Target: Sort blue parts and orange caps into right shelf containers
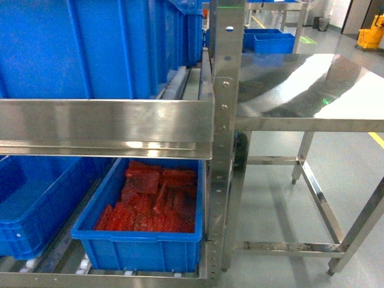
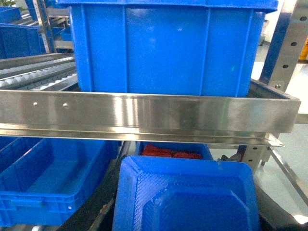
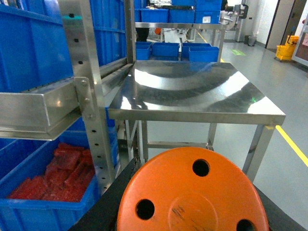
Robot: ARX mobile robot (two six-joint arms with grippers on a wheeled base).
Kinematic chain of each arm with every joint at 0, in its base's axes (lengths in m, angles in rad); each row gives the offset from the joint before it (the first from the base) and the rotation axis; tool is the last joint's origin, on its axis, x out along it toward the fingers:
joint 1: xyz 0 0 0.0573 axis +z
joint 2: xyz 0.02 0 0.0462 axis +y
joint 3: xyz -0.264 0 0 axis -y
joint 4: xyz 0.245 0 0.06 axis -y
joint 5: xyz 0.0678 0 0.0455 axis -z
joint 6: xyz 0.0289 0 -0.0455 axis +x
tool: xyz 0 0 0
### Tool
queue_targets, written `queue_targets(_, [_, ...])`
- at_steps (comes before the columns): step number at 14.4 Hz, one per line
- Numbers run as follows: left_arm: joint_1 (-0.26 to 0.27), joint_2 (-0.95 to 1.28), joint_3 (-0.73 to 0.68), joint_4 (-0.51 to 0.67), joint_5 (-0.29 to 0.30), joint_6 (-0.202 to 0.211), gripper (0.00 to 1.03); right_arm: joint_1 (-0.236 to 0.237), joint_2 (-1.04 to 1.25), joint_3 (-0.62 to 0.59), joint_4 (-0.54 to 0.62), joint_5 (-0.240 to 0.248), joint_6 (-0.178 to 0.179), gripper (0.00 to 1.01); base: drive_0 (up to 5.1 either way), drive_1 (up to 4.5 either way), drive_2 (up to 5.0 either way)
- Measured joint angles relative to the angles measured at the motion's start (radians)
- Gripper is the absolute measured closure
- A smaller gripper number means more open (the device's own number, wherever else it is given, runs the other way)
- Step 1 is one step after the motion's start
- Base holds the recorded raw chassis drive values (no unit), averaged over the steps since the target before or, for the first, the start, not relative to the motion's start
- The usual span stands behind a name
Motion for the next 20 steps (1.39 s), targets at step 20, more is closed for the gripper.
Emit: queue_targets(20, [0.0, 0.0, 0.0, 0.003, -0.001, 0.0, 0.59, 0.0, 0.0, 0.0, 0.001, 0.0, 0.0, 0.57, -5.1, 2.38, 2.4])
